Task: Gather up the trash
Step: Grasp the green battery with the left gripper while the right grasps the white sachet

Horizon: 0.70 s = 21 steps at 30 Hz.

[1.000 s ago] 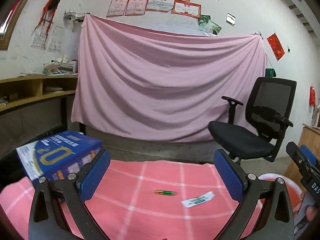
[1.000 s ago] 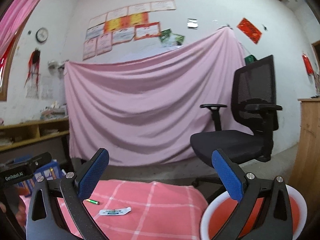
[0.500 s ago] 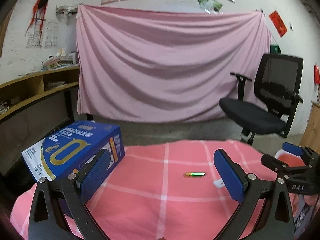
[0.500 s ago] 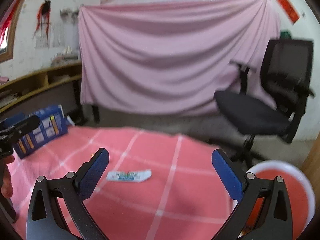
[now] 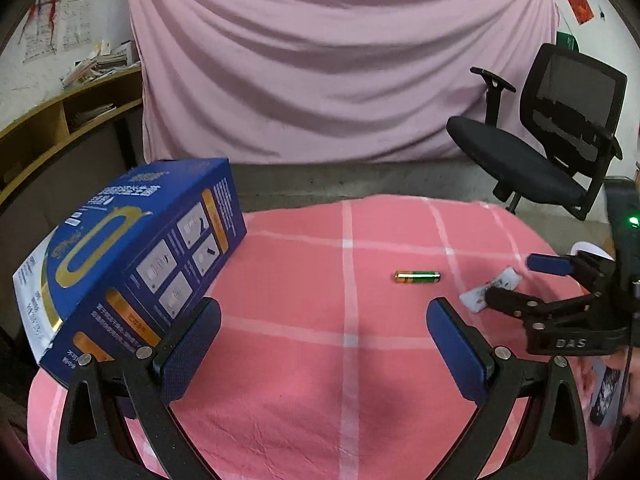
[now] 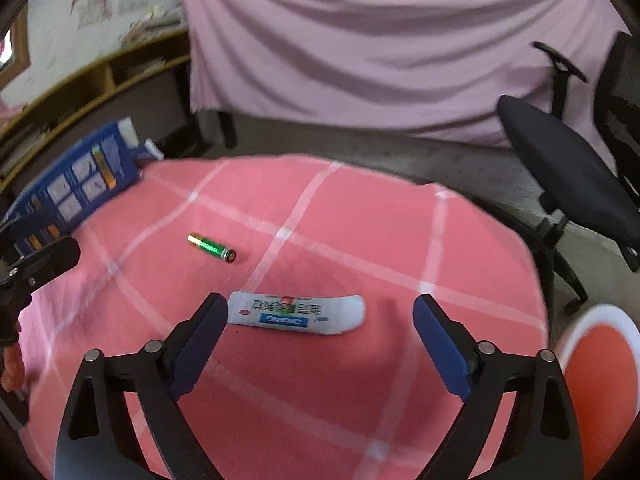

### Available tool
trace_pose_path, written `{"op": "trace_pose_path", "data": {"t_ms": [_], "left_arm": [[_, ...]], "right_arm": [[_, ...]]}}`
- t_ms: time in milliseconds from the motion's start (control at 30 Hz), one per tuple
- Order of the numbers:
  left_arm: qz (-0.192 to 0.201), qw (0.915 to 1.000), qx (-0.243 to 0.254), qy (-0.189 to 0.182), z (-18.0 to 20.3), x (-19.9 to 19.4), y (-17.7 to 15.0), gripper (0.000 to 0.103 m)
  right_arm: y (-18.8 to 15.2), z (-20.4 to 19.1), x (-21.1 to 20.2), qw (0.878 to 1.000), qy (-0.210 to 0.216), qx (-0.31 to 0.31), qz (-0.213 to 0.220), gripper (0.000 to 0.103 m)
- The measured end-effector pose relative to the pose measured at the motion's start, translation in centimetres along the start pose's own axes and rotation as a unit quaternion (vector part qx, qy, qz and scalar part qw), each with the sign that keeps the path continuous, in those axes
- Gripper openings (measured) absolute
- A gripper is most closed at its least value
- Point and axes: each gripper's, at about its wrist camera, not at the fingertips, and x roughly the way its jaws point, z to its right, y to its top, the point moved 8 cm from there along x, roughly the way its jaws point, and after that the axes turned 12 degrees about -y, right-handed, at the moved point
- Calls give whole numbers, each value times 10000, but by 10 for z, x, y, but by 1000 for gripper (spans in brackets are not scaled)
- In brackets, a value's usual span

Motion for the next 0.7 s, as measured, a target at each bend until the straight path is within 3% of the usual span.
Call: {"op": "trace_pose_path", "data": {"t_ms": [300, 567, 700], "left_arm": [[-266, 9994, -150, -173, -1, 15, -4, 98], [-418, 9982, -173, -390, 9, 25, 6, 97], [-618, 9966, 33, -540, 21, 39, 10, 85]], "right_arm": [[-5, -6, 13, 9990, 205, -228, -336, 86], [-11, 13, 2, 9993, 77, -230, -270, 42], [-11, 31, 3, 9995, 107, 150, -265, 27]]}}
